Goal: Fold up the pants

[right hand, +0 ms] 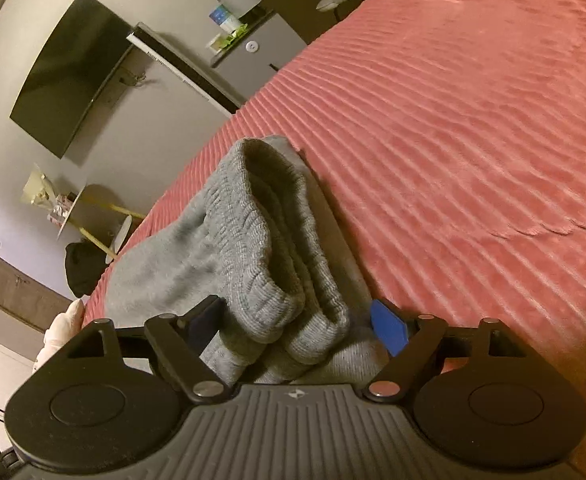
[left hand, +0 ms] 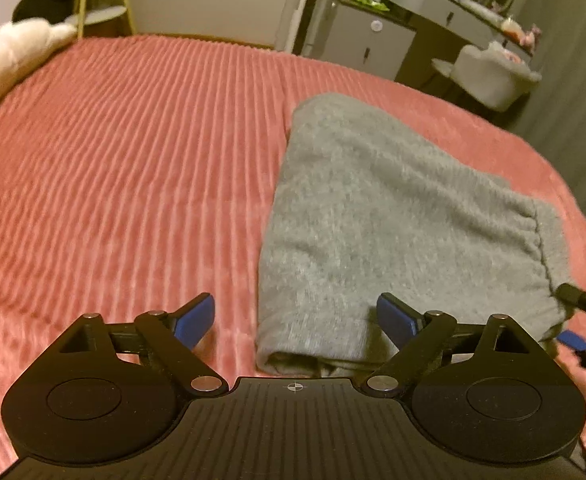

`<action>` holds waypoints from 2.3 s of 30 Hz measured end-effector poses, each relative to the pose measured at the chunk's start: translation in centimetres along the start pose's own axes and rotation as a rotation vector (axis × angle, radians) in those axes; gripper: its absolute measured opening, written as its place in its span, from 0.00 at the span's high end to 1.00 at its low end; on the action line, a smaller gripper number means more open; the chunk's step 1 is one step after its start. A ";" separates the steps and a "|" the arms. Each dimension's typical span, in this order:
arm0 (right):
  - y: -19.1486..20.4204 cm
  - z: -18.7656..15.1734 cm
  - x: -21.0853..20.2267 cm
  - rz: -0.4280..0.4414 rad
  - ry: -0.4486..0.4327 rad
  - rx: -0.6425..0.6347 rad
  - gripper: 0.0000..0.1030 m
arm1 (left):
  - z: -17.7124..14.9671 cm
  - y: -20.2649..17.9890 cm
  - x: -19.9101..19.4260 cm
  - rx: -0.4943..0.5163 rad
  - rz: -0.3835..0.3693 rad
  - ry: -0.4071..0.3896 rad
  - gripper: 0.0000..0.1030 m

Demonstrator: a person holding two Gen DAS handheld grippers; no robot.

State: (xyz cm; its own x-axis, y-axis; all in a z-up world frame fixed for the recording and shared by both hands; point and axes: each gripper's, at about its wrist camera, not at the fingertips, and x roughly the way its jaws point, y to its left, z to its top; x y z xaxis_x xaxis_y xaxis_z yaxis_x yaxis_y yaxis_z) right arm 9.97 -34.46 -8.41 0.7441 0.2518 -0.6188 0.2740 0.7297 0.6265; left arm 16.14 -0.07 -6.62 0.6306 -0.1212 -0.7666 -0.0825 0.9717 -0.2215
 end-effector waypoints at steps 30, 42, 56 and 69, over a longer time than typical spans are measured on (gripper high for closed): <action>7.9 -1.4 1.8 -0.031 -0.044 -0.475 0.94 | 1.2 0.4 6.9 0.091 0.163 -0.093 0.08; -4.0 -5.3 -3.6 0.296 0.022 0.420 0.17 | -4.4 4.9 5.4 -0.583 -0.436 0.178 0.10; -4.9 -5.3 -2.1 0.219 0.028 0.586 0.05 | -4.7 4.8 9.0 -0.696 -0.590 0.151 0.08; -4.8 -5.0 -0.8 0.261 0.004 0.593 0.10 | -5.1 4.9 8.2 -0.610 -0.528 0.096 0.09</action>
State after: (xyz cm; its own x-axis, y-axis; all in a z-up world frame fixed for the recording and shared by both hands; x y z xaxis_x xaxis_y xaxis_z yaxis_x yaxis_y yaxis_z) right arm 5.02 -35.00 -13.34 0.8297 0.3765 -0.4120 0.3755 0.1696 0.9112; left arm 16.98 2.72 -17.02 0.6371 -0.5768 -0.5113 -0.2163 0.5029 -0.8368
